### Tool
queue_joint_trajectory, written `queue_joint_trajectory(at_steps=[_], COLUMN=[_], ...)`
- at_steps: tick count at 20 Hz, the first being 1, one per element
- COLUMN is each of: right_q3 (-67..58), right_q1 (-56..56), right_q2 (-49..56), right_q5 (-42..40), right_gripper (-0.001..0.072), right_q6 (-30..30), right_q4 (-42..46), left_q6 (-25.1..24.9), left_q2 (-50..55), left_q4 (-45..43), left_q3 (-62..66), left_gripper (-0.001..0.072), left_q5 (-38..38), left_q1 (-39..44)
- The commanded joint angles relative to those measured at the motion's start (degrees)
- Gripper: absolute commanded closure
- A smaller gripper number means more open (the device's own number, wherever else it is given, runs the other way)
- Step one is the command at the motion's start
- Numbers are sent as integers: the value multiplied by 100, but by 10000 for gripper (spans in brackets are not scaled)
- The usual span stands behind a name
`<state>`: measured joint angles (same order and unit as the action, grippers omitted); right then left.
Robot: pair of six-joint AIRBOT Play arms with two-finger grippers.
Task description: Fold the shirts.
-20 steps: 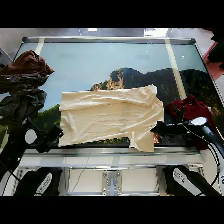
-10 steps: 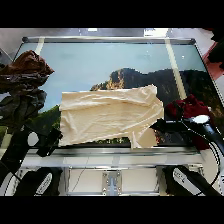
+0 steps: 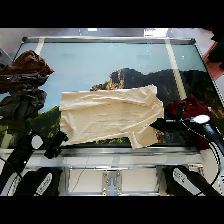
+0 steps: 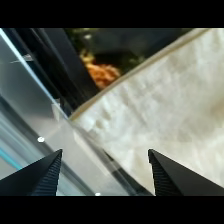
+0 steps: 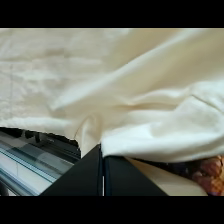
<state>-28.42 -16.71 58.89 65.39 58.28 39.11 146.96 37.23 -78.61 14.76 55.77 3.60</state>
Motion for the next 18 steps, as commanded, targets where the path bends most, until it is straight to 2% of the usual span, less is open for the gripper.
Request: queue_joint_trajectory(at_steps=[1, 3, 5, 6, 8, 9, 10, 11, 14, 18], right_q3=[-2, -2, -2, -2, -2, -2, -2, -2, -2, -94], right_q1=[-2, -2, -2, -2, -2, -2, -2, -2, -2, -229], right_q2=[-2, -2, -2, -2, -2, -2, -2, -2, -2, -42], right_q5=[31, 24, 4, -9, -42, -72, -92, -105, -72, 452], right_gripper=[688, 687, 688, 687, 687, 688, 687, 687, 687, 688], right_q6=[-17, -17, -17, -17, -31, -35, -70, -76, -76, -70], right_q4=[-96, -109, -155, -208, -334, -387, -433, -461, -529, -721], left_q6=[-153, -142, 72, 153, 184, 184, 260, 409, 415, -544], left_q2=[15, 15, 15, 15, 15, 15, 15, 15, 13, -122], left_q4=[339, 79, -210, -291, -304, -302, -308, -356, -411, -761], left_q3=[-83, -83, -85, -85, -92, -92, -92, -92, -61, 874], left_gripper=[88, 89, 104, 133, 143, 209, 562, 683, 698, 698], left_q5=[-754, -739, -699, -667, -656, -627, -586, -595, -634, -302], left_q1=[-4, -4, -4, -4, -4, -4, -4, -2, -4, -4])
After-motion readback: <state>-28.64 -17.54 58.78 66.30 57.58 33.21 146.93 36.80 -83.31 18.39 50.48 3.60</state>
